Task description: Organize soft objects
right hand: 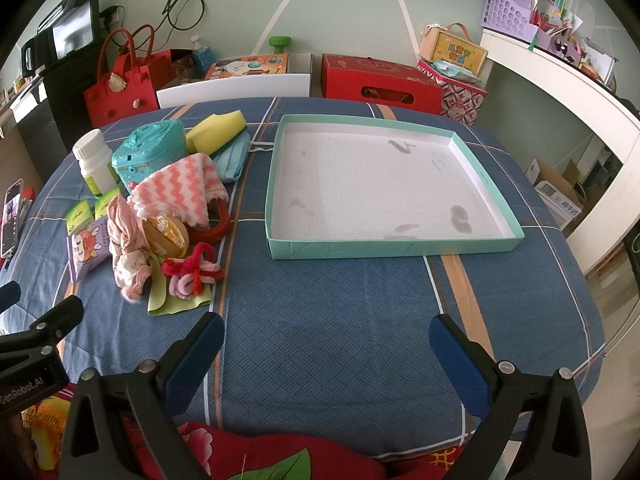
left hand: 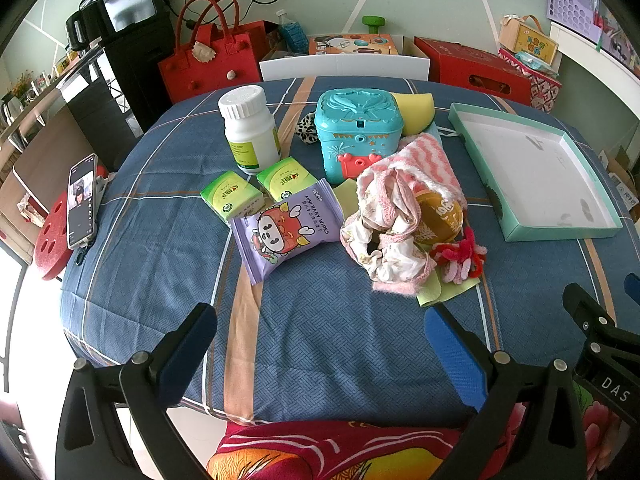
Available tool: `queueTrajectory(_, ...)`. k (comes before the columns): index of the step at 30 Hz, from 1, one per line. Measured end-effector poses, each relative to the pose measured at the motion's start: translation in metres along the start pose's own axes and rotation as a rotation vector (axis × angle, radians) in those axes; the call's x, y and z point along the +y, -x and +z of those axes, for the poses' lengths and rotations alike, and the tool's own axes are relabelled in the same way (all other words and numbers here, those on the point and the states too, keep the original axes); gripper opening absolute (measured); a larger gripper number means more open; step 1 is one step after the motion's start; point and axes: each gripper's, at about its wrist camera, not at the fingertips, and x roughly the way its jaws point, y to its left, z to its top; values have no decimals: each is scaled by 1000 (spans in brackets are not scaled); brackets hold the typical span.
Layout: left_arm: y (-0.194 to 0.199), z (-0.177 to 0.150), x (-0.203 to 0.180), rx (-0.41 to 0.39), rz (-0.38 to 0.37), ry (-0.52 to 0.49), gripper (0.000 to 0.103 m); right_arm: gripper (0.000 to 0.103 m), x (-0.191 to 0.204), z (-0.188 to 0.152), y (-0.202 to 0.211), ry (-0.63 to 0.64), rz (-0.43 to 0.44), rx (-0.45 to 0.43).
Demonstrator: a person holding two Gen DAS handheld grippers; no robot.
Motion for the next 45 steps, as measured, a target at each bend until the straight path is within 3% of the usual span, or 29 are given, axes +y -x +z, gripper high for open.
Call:
queueTrajectory(13,-1,0,2,8,-5,11,103,103,0,0,-2,-2,11,9)
queueTrajectory(17,-8,8,11,61,-49,34,103,103,-4,4,-5,-29,66,48)
queueTrajectory(22,-6,32,22,57,-30,37,103,103,1,30,4,-34,171,40)
queueTrajectory(29,0,81,54,1,-137,167,103,103,27,80,20,-15,287,-33)
queueTrajectory(36,-21,105,72,26,-235,257,103,103,50,105,3,15,323,-41)
queueTrajectory(40,-31,110,77,9,-193,268,103,103,56,116,-11,28,341,-26)
queueTrajectory(45,-51,112,80,52,-143,303,103,103,65,131,-27,32,330,-18)
